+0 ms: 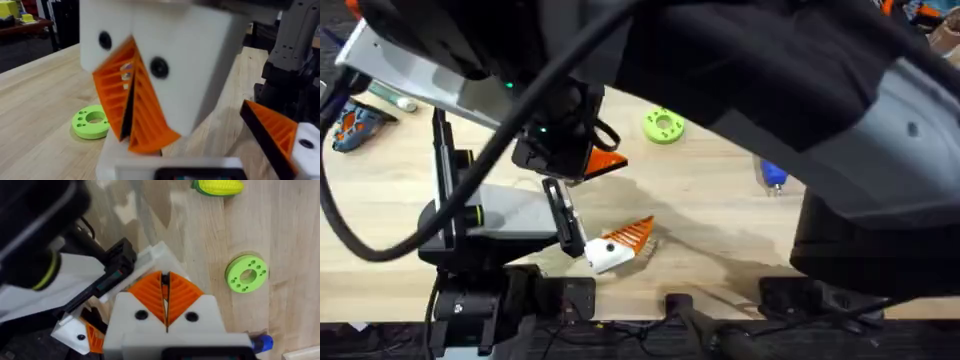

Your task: Pick up the gripper from the table and insert it into the empty holder that is missing its gripper. Then pick up a screw, insert it into the mounting hole, and use the screwdriver to tighten it. Finally, clean up the table by picking up the vegetable and placing it into the bucket.

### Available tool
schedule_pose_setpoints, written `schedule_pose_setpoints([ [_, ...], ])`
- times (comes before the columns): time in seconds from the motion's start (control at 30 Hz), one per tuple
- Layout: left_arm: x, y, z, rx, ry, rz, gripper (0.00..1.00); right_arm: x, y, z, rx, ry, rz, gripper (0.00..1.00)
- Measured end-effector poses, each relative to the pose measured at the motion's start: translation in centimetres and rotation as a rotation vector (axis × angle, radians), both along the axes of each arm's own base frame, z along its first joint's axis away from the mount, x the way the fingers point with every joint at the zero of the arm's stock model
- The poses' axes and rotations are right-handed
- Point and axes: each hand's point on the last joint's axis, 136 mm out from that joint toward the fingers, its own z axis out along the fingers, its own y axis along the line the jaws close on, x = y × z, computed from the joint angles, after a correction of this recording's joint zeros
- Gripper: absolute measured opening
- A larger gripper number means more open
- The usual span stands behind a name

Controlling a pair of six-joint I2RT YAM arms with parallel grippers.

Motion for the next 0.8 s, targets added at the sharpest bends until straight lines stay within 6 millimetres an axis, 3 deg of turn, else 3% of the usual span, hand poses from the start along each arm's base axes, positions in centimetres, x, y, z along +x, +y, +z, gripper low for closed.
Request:
schedule_pose_setpoints([
  [0.23,0.00,0.00,0.00,0.000,0.000,0.000,0.986,0.00,0.00,0.00,0.000,0.000,0.000,0.030],
  [0.8,-0.01,0.00,0.00,-0.001,0.002,-0.001,0.985,0.12,0.01,0.08,0.001,-0.006,0.003,0.242],
])
